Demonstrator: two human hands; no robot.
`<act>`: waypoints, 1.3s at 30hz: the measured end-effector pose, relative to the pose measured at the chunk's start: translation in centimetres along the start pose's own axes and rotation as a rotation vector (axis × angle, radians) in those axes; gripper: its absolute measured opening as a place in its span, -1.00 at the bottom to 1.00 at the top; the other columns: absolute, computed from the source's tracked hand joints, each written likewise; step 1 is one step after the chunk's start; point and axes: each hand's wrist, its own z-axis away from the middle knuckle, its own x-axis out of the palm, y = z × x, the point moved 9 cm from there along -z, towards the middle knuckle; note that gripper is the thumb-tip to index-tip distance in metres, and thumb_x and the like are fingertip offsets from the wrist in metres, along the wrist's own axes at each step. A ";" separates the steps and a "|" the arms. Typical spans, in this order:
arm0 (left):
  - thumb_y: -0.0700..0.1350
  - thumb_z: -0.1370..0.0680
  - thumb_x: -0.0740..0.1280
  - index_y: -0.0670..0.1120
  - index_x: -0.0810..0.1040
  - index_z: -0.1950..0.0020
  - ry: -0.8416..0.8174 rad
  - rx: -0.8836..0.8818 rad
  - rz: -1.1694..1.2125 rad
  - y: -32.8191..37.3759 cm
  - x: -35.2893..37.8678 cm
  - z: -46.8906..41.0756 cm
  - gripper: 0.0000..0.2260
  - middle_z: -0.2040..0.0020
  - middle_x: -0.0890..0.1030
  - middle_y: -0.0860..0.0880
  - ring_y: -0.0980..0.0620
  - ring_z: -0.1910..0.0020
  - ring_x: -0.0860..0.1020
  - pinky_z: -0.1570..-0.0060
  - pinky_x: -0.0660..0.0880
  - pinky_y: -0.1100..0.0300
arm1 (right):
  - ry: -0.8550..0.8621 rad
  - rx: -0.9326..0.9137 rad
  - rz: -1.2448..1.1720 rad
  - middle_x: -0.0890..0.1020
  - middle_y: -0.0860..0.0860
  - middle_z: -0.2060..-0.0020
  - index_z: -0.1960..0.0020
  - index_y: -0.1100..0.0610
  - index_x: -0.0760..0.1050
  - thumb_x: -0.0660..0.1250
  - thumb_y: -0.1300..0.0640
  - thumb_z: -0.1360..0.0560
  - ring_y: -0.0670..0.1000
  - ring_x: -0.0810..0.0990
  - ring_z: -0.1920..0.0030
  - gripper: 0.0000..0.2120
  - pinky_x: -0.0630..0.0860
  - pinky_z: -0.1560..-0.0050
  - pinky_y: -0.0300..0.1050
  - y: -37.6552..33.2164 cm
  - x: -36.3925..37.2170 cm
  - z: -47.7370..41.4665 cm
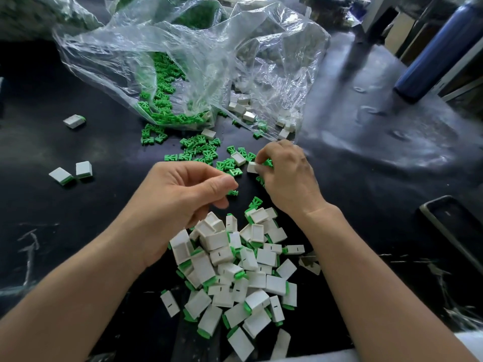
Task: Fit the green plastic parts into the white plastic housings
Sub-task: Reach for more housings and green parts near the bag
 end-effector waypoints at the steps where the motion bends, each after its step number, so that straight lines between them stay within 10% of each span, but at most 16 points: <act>1: -0.02 -0.21 0.41 -0.14 0.66 0.29 0.049 -0.013 0.025 -0.2 -0.5 -0.1 -0.79 0.46 0.58 -0.04 0.16 0.57 0.36 0.61 0.27 0.38 | -0.001 -0.004 -0.010 0.53 0.04 0.00 -0.02 0.14 0.53 0.32 0.17 -0.50 0.04 0.43 -0.10 -0.89 0.18 0.07 -0.27 0.0 -0.1 0.0; 8: -0.22 -0.31 0.42 0.00 0.61 0.11 0.163 0.004 0.070 -0.5 -1.5 -0.4 -0.79 0.22 0.67 0.01 0.16 0.33 0.60 0.39 0.51 0.36 | -0.182 -0.028 -0.645 0.59 -0.12 0.33 0.23 -0.01 0.53 0.41 0.24 -0.42 -0.18 0.53 0.29 -0.83 0.47 0.16 -0.28 -3.1 -1.2 1.2; 12: -0.23 -0.27 0.40 -0.10 0.62 0.18 0.135 0.042 0.086 -0.1 -1.0 -0.3 -0.84 0.33 0.67 -0.05 0.11 0.38 0.62 0.37 0.54 0.33 | -0.290 -0.041 -0.716 0.64 0.03 0.28 0.21 0.01 0.52 0.44 0.22 -0.40 0.02 0.60 0.23 -0.86 0.56 0.08 0.00 -4.5 -0.7 2.1; 14: -0.27 -0.30 0.39 -0.12 0.61 0.21 0.145 0.044 0.114 0.0 -1.2 -0.3 -0.89 0.37 0.66 -0.05 0.09 0.40 0.61 0.37 0.55 0.32 | -0.293 0.013 -0.662 0.64 0.09 0.25 0.19 0.03 0.52 0.41 0.17 -0.43 0.11 0.62 0.19 -0.91 0.56 0.05 0.06 -3.7 -0.7 1.9; 18: -0.40 -0.42 0.31 -0.10 0.62 0.17 0.155 0.049 0.150 0.1 -1.5 -0.3 -0.78 0.36 0.64 -0.02 0.09 0.37 0.62 0.36 0.55 0.32 | -0.350 0.060 -0.300 0.53 -0.15 0.36 0.28 -0.06 0.50 0.39 0.07 -0.45 -0.27 0.47 0.37 -0.86 0.39 0.32 -0.48 -1.3 -1.2 1.8; 31: -0.29 -0.16 0.35 -0.16 0.60 0.24 0.115 0.031 0.247 -0.1 -0.9 -0.2 -0.79 0.35 0.66 -0.09 0.03 0.34 0.65 0.34 0.55 0.33 | -0.448 0.041 0.130 0.58 0.01 0.01 0.00 0.03 0.54 0.37 0.06 -0.46 0.06 0.52 -0.06 -0.87 0.39 0.05 -0.16 -2.6 0.8 2.8; 39: -0.32 -0.18 0.43 -0.07 0.62 0.31 0.167 0.044 0.118 -0.1 -1.4 -0.2 -0.81 0.40 0.63 0.01 0.10 0.40 0.58 0.35 0.58 0.28 | -0.361 0.022 0.020 0.48 -0.07 0.22 0.29 -0.03 0.31 0.38 0.04 -0.45 -0.01 0.45 0.12 -0.74 0.37 0.12 -0.15 -2.6 -0.3 2.5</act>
